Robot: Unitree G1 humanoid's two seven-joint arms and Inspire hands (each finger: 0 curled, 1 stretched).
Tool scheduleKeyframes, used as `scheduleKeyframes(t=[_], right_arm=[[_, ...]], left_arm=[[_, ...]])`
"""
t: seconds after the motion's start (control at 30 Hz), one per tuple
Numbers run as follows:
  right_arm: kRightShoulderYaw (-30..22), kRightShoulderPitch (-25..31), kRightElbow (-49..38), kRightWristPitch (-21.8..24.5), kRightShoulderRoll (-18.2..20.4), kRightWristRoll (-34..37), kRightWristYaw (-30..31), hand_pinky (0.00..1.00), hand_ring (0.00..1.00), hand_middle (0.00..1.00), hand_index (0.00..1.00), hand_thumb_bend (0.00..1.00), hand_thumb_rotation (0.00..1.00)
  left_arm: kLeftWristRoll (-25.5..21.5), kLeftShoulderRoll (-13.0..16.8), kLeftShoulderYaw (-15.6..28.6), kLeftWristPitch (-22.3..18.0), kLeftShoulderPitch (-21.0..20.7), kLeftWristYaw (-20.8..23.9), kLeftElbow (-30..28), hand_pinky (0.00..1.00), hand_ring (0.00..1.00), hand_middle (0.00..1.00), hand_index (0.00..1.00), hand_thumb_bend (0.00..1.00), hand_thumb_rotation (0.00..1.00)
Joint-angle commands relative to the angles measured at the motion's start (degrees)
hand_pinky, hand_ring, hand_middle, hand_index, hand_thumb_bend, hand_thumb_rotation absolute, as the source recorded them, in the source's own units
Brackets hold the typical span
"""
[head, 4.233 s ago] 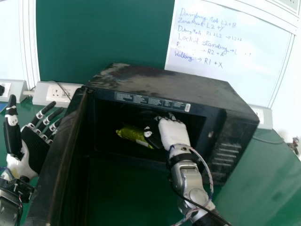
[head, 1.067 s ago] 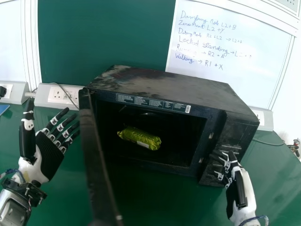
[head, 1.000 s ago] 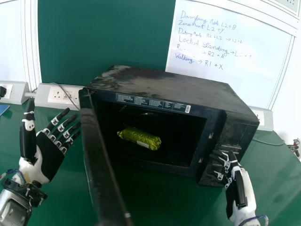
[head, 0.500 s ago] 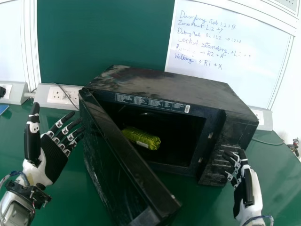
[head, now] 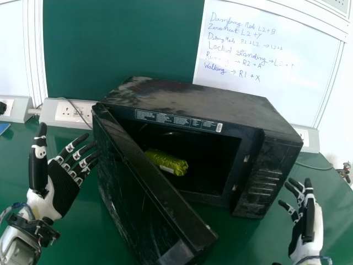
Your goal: Put biscuit inside oven
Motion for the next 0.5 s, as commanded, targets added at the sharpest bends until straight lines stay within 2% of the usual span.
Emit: scheduleKeyframes(t=[0.0,0.1,0.23,0.47], right_arm=[[-1.0,-0.94,-0.31,0.82,0.19,-0.34,-0.92,0.73,0.76,0.77,0.75,0.69,0.21],[-2.22,-1.42,-0.09,0.99,0.28,-0.21,-1.6,0.77,0.76,0.76,0.75,0.7,0.2],[-3.77,-1.51,0.62,0.08,-0.36,0.06,-1.26,0.78,0.77,0.77,0.75,0.69,0.21],[-4.54,-1.59,0.48,0.42,-0.65,-0.02,-0.92,0.74,0.76,0.77,0.75,0.69,0.21]], left_arm=[[-0.3,-0.49,-0.17,0.15,-0.26,0.04,0.46,0.93,0.83,0.82,0.85,0.4,0.3],[0.55,-0.39,-0.55,0.34,-0.31,-0.24,0.63,0.92,0.82,0.81,0.84,0.43,0.29],[1.76,0.13,-1.51,0.68,-0.6,-2.21,1.55,0.94,0.85,0.82,0.88,0.42,0.33],[4.4,-0.84,-4.16,0.82,-2.74,-4.15,3.32,0.91,0.82,0.8,0.83,0.43,0.3]])
